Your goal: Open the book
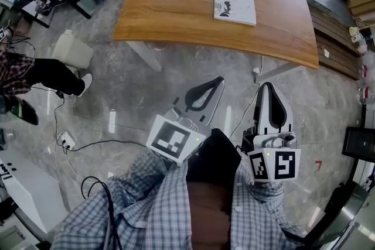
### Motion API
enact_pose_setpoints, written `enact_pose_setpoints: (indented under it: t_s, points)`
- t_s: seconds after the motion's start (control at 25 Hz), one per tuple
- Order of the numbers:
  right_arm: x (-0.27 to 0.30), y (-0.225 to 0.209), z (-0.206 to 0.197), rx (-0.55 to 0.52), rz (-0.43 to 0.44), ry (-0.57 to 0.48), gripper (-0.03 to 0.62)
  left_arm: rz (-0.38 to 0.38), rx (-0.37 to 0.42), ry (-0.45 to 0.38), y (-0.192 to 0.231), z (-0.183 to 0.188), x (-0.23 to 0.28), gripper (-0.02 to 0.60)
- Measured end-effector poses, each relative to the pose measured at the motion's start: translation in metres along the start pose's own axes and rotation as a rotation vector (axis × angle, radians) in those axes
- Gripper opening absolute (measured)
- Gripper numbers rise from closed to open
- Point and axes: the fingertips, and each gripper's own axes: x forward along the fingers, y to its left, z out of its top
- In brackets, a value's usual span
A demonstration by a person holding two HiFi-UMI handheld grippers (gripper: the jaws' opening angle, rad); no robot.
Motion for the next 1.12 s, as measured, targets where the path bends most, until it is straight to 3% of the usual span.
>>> enact_pose_setpoints:
  t_s: [0.52,0.72,0.88,1.12]
  points:
    - [0.023,-0.002,-0.013,-0.007,0.009,0.027,0.020,0.015,-0.002,-0.001,0.022,-0.004,0.009,0.008]
    - [0.047,-0.013,-0.019,0.005,0.044,0.030,0.020,0.033,0.051,0.004,0.032,-0.007,0.028,0.008]
    - [0.073,-0.029,-0.023,0.007,0.071,0.040,0.020,0.067,-0.018,0.014,0.047,-0.012,0.052,0.008]
    - [0.120,-0.069,-0.022,0.010,0.098,0.058,0.020,0.095,-0.021,0.042,0.073,-0.014,0.107,0.008]
